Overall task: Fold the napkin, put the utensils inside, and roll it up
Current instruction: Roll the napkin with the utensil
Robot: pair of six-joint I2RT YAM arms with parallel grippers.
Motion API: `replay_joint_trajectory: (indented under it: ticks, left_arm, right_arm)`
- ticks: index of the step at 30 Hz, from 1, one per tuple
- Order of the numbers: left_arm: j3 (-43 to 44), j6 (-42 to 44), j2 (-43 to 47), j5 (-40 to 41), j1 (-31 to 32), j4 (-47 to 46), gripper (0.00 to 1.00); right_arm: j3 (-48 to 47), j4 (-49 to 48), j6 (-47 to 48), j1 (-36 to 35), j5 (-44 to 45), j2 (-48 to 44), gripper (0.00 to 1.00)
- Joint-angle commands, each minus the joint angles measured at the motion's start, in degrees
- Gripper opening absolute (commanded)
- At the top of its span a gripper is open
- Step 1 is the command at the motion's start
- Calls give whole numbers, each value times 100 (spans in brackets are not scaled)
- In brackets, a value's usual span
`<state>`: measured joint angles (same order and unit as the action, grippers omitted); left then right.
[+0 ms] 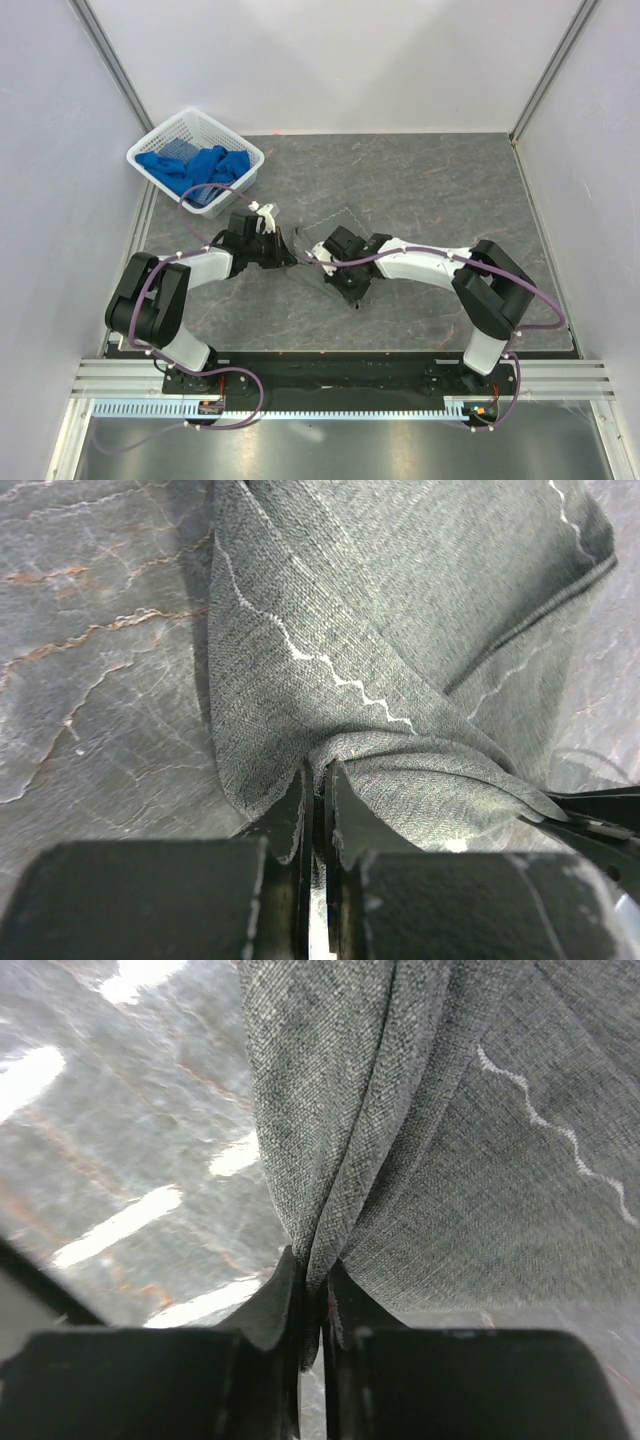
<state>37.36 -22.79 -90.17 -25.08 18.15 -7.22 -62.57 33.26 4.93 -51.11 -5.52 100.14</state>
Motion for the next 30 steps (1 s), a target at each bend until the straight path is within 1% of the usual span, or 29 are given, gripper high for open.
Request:
replay_joint_trajectory:
  ticks: [1, 2, 3, 6, 9, 10, 12, 13, 15, 16, 18, 19, 21, 22, 23, 25, 26, 29, 30]
  left_arm:
    - [96, 477, 131, 592, 4, 599, 2]
    - [104, 503, 140, 618, 4, 634, 2]
    - [104, 503, 149, 618, 13, 669, 2]
    - [122, 521, 105, 662, 4, 687, 2]
    - [122, 503, 52, 636, 4, 687, 2]
    - [122, 486, 44, 619, 13, 826, 2]
    - [139, 477, 43, 618, 4, 872, 2]
    - [140, 459, 43, 618, 4, 889, 2]
    - [140, 442, 52, 627, 4, 916, 2]
    - [131, 424, 35, 619, 4, 933, 2]
    - [131, 398, 17, 592, 13, 942, 2]
    - [131, 363, 8, 583, 4, 951, 2]
    - [148, 345, 0, 583, 4, 968, 2]
    - [157, 328, 0, 575, 4, 986, 2]
    - [166, 319, 8, 574, 4, 1012, 2]
    - [201, 284, -9, 566, 4, 1047, 2]
    - [210, 275, -1, 574, 4, 1056, 2]
    - [227, 257, -9, 574, -5, 1083, 2]
    - [227, 257, -1, 566, -5, 1091, 2]
  right_arm:
    - [-422, 383, 210, 531, -1722, 225, 6]
    - [-441, 462, 228, 637, -1951, 286, 5]
    - [-458, 515, 280, 838, -2432, 426, 5]
    - [-432, 585, 351, 1163, -2979, 690, 5]
    - [-336, 577, 412, 1410, -3271, 858, 5]
    - [-335, 568, 386, 1472, -3376, 893, 6]
    - [-353, 559, 273, 1673, -3360, 981, 7]
    - [-379, 559, 237, 1718, -3255, 981, 12]
    - [-432, 550, 158, 1789, -3088, 868, 17]
    - [-502, 524, 123, 1798, -2895, 780, 26]
    - [-581, 489, 9, 1798, -2753, 429, 33]
    - [-660, 445, -70, 1789, -2483, 288, 44]
    - [-748, 410, -80, 1763, -2244, -151, 51]
    - [-757, 349, -115, 1737, -2095, -318, 61]
    - [-731, 166, -141, 1606, -1606, -659, 64]
    - [-634, 76, -36, 1368, -1234, -942, 69]
    - [-608, 41, -36, 1150, -1137, -1100, 70]
    - [-538, 85, -236, 920, -1591, -997, 70]
    - [-459, 102, -299, 875, -1949, -918, 68]
